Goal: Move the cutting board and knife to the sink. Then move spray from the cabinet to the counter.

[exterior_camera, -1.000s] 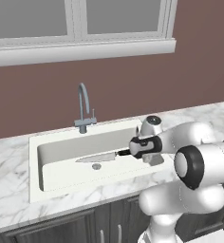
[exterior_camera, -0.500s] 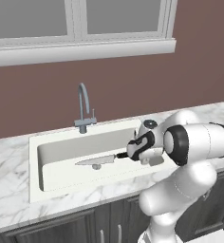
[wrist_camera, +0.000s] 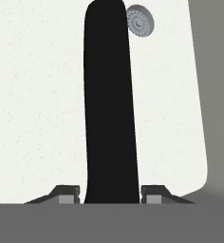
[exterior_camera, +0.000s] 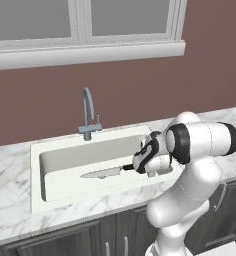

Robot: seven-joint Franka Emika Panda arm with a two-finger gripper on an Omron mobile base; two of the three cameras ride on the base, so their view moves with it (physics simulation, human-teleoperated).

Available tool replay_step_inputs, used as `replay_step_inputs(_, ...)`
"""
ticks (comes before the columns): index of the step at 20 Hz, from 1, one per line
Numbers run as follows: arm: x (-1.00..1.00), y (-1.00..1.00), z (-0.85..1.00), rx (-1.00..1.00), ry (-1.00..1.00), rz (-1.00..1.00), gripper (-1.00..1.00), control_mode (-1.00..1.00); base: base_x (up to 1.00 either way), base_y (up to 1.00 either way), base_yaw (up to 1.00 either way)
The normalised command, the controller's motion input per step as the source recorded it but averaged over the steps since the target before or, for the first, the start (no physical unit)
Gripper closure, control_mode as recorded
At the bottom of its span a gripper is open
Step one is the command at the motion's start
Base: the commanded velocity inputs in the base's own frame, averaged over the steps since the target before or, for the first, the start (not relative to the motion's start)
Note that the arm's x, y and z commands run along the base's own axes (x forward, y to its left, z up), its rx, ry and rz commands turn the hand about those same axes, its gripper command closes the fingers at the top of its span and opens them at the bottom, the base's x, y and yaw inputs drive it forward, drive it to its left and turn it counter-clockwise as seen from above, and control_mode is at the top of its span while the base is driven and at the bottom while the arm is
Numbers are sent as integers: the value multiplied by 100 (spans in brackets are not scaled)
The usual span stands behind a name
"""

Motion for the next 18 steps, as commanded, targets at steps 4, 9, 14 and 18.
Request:
replay_step_inputs(4, 0, 0, 0, 0, 0, 0, -100, -100, 0, 0, 0)
replay_step_inputs(9, 0, 0, 44, 0, -7, -1, -100, -100, 0, 0, 0)
replay_step_inputs(14, -1, 0, 96, 3, -8, -6, -100, -100, 0, 0, 0)
replay_step_inputs(18, -46, -1, 100, 9, -15, -19, -100, -100, 0, 0, 0)
